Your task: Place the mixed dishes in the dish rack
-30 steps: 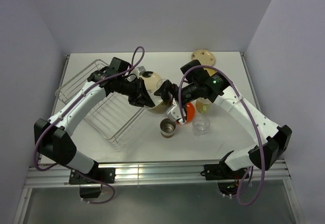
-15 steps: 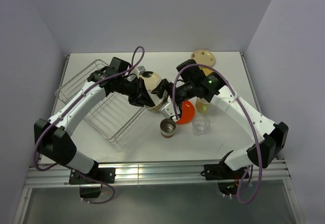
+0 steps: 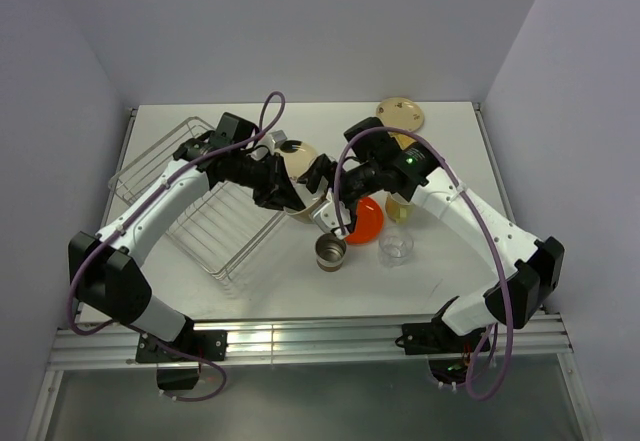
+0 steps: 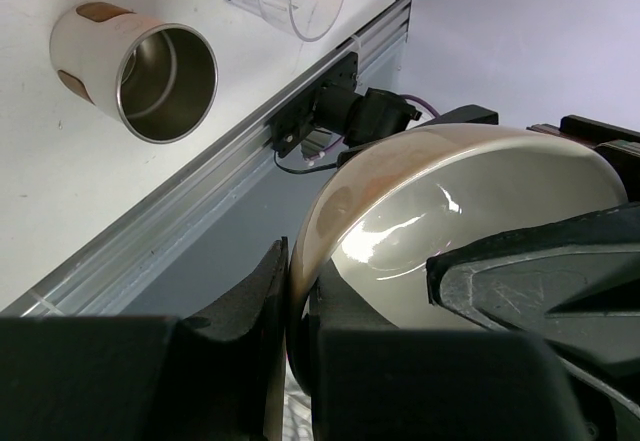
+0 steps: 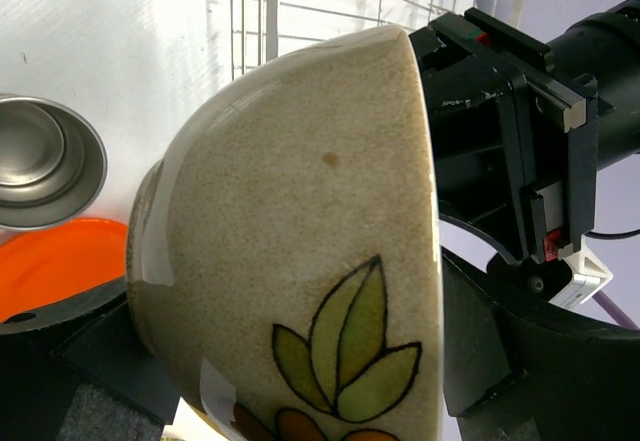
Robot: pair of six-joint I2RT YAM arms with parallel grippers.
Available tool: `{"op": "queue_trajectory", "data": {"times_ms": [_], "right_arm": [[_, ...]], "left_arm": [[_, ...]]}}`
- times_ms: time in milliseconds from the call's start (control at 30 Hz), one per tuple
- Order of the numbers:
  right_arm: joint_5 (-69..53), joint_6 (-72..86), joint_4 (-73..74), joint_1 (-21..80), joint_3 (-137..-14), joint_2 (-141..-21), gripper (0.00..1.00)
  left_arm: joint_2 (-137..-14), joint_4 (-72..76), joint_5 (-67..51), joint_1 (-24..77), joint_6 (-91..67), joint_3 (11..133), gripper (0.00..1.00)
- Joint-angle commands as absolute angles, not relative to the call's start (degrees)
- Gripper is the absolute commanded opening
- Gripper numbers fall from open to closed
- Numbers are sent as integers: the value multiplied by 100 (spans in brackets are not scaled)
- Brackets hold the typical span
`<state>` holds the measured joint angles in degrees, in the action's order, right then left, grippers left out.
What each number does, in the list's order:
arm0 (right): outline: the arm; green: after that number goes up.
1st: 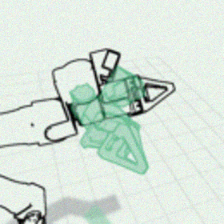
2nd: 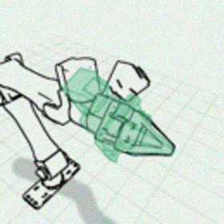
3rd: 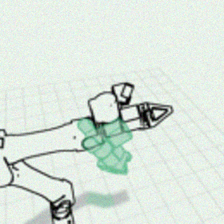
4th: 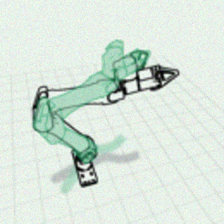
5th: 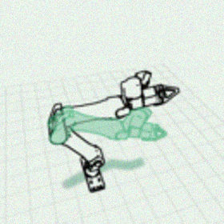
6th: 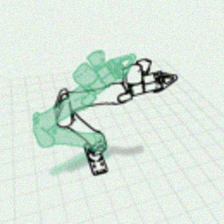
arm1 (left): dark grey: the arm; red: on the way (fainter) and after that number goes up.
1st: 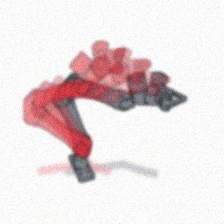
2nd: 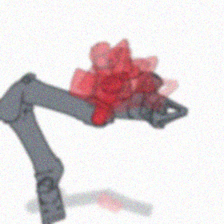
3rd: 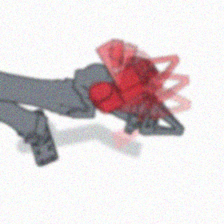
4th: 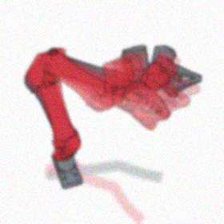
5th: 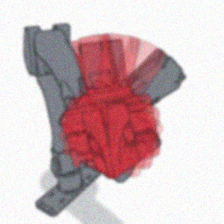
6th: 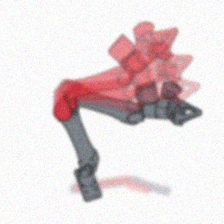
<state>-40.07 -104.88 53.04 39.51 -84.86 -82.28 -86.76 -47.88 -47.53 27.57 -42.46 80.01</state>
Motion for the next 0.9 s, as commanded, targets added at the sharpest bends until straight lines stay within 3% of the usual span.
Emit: {"op": "queue_trajectory", "data": {"times_ms": [0, 200, 300, 367, 433, 667, 867], "right_arm": [[-3903, -10556, 5098, 4017, -8578, -8323, 88], [-3946, -10477, 5019, 4017, -8604, -8350, 77], [-3999, -10266, 4896, 4025, -8622, -8350, 59], [-4086, -10048, 4826, 4017, -8657, -8332, 51], [-4157, -9853, 4651, 4017, -8649, -8306, 49], [-4280, -9369, 4175, 3973, -8315, -8069, 47], [-4412, -9176, 4140, 3938, -8297, -8033, 47]], "left_arm": [[-8622, -4456, -5212, 2786, -4245, 8244, 0], [-8596, -4368, -5256, 2786, -4298, 8139, 0], [-8587, -4316, -5282, 2786, -4333, 8130, 1], [-8578, -4324, -5274, 2786, -4333, 8130, 7], [-8569, -4324, -5265, 2786, -4342, 8112, 14], [-8473, -4227, -5238, 2760, -4395, 7972, 23], [-8394, -4333, -5116, 2655, -4351, 8033, 37]]}}
